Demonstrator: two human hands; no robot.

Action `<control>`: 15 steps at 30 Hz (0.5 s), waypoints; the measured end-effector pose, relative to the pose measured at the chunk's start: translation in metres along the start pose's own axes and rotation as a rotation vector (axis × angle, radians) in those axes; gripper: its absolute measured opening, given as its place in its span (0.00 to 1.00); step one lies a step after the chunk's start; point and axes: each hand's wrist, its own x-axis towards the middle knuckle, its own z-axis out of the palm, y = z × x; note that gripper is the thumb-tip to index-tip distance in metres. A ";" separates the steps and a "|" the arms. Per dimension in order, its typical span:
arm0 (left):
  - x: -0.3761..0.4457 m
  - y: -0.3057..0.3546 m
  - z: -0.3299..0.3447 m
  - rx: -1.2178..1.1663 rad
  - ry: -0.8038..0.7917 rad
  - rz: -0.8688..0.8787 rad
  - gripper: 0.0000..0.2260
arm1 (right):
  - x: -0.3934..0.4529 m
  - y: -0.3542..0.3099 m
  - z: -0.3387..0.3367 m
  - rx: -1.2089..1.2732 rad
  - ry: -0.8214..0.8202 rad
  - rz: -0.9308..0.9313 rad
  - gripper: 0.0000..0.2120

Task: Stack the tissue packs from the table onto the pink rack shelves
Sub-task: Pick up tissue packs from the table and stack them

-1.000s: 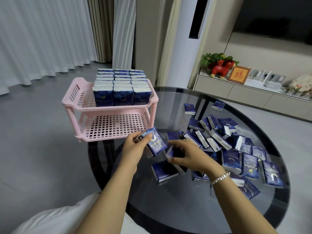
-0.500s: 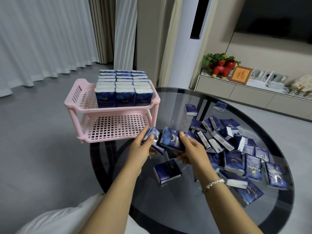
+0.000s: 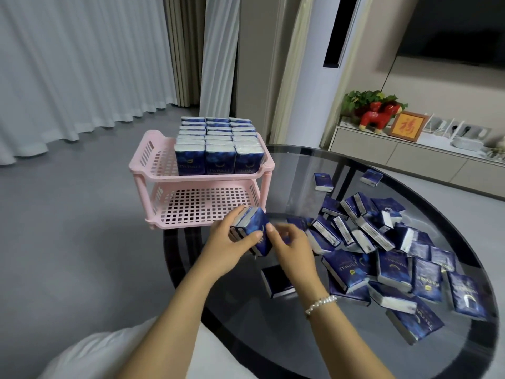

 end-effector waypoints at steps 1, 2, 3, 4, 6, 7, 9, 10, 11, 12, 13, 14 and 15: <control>0.000 -0.003 -0.012 0.077 -0.045 -0.009 0.30 | 0.002 -0.002 -0.001 -0.031 -0.067 -0.060 0.20; 0.000 -0.006 -0.023 0.153 -0.098 -0.007 0.31 | 0.004 -0.004 -0.003 -0.045 -0.155 -0.113 0.24; 0.001 -0.010 -0.033 0.231 -0.158 0.001 0.32 | 0.005 -0.008 -0.005 -0.049 -0.260 -0.149 0.28; 0.001 -0.014 -0.041 0.305 -0.217 0.014 0.33 | 0.007 -0.012 -0.005 -0.054 -0.365 -0.174 0.31; 0.002 -0.021 -0.049 0.420 -0.310 0.019 0.36 | 0.011 -0.017 -0.004 -0.099 -0.545 -0.209 0.36; 0.001 -0.024 -0.050 0.450 -0.340 0.011 0.37 | 0.014 -0.019 -0.003 -0.143 -0.618 -0.220 0.38; -0.001 -0.026 -0.051 0.469 -0.366 -0.012 0.39 | 0.017 -0.020 0.001 -0.232 -0.715 -0.221 0.39; -0.002 -0.027 -0.050 0.467 -0.368 -0.022 0.40 | 0.019 -0.020 0.002 -0.247 -0.733 -0.215 0.39; -0.004 -0.028 -0.050 0.457 -0.360 -0.032 0.42 | 0.020 -0.022 0.001 -0.251 -0.738 -0.208 0.38; -0.005 -0.029 -0.050 0.448 -0.345 -0.049 0.44 | 0.021 -0.023 0.001 -0.251 -0.738 -0.204 0.37; -0.007 -0.031 -0.051 0.444 -0.332 -0.067 0.46 | 0.022 -0.025 0.000 -0.264 -0.738 -0.200 0.37; -0.008 -0.033 -0.051 0.446 -0.322 -0.083 0.48 | 0.024 -0.026 0.000 -0.275 -0.740 -0.197 0.36; -0.009 -0.035 -0.051 0.451 -0.314 -0.093 0.49 | 0.024 -0.028 0.000 -0.294 -0.747 -0.197 0.36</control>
